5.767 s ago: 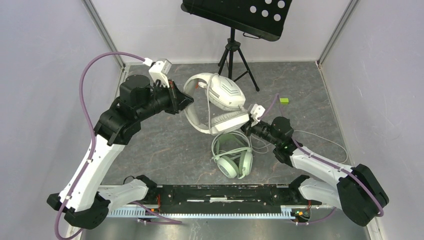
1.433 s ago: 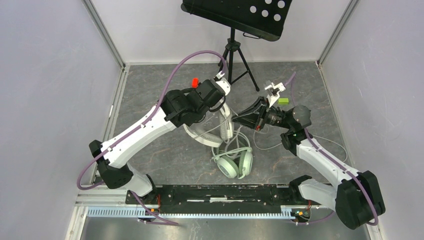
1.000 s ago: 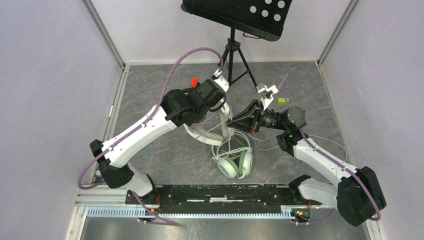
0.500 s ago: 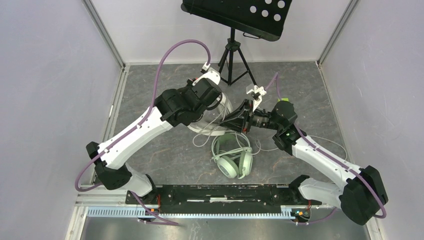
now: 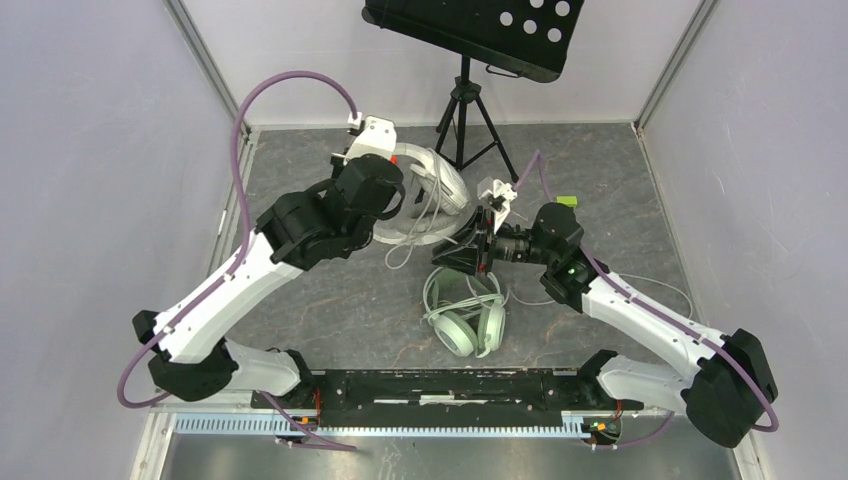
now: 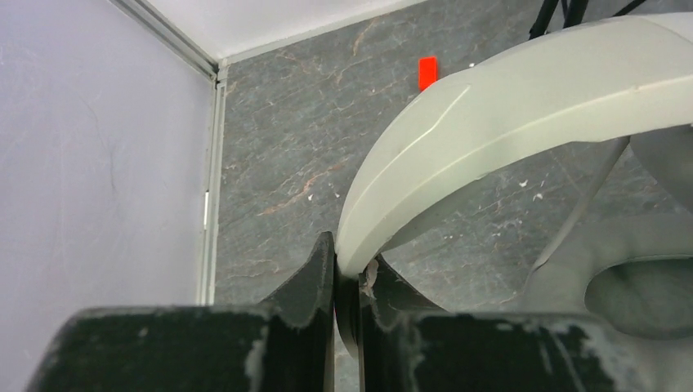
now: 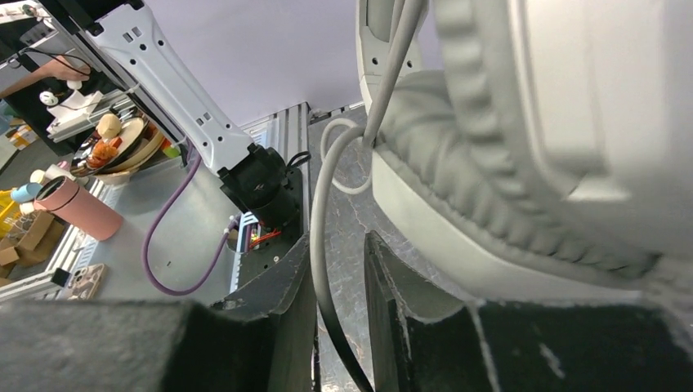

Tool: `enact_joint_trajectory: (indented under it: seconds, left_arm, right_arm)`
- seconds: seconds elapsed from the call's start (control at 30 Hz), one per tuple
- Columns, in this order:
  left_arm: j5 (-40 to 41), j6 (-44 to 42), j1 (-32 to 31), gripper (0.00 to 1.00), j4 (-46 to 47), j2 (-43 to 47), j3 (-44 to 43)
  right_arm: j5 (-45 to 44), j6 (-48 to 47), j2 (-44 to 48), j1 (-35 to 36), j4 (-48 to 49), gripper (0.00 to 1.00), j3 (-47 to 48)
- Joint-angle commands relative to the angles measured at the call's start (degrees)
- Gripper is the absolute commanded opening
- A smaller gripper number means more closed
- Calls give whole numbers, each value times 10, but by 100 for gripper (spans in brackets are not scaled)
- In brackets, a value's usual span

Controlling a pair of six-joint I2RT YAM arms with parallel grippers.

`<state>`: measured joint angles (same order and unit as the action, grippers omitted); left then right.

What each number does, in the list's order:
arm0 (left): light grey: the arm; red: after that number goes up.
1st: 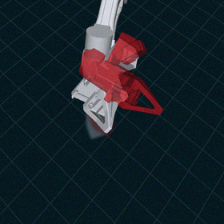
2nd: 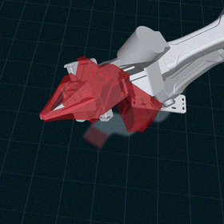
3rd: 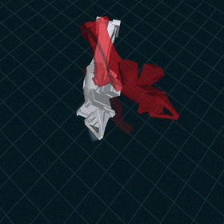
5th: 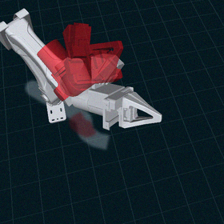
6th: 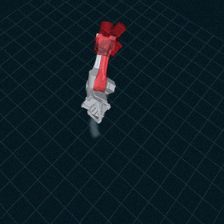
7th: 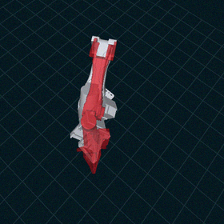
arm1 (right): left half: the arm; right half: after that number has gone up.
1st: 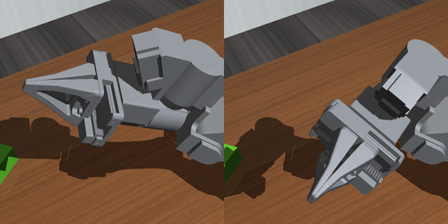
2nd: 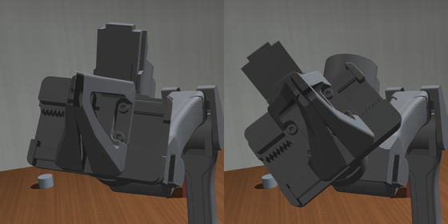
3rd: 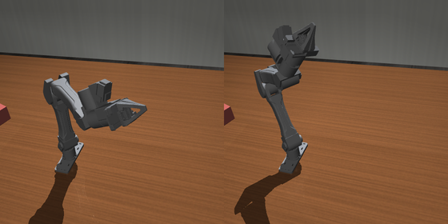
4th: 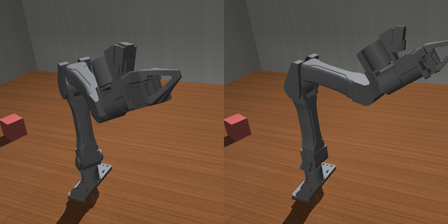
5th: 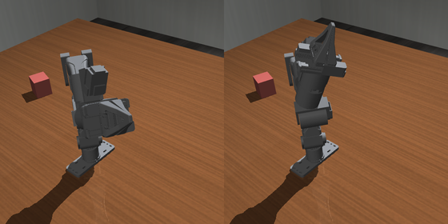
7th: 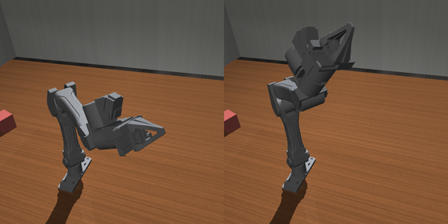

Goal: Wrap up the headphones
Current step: Wrap the headphones cable around the headphones.

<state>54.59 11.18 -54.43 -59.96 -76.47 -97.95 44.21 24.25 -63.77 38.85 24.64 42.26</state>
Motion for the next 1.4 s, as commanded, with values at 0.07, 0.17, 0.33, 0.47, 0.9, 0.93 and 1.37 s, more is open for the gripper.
enact_joint_trajectory:
  seconds: [0.07, 0.17, 0.33, 0.47, 0.9, 0.93, 1.37]
  left_arm:
    - [23, 66, 4, 2, 127, 65, 26]
    - [21, 70, 10, 2, 137, 76, 30]
    - [-39, 90, 60, 2, 160, 88, 28]
    - [-140, 133, 143, 2, 194, 97, 34]
    - [-220, 244, 251, 2, 339, 133, 54]
    - [-221, 249, 251, 2, 350, 135, 54]
    - [-296, 278, 259, 2, 348, 127, 0]
  right_arm:
    - [-19, -30, 2, 16, 8, 30, 23]
    - [-23, -33, 0, 20, 10, 16, 17]
    - [-30, -34, 5, 30, 36, 0, -12]
    - [-31, -44, -3, 37, 27, 0, -15]
    - [-65, -144, 9, 53, -106, 0, -39]
    - [-71, -153, 15, 53, -116, 0, -45]
    - [-319, -231, 37, 47, -224, 0, -87]
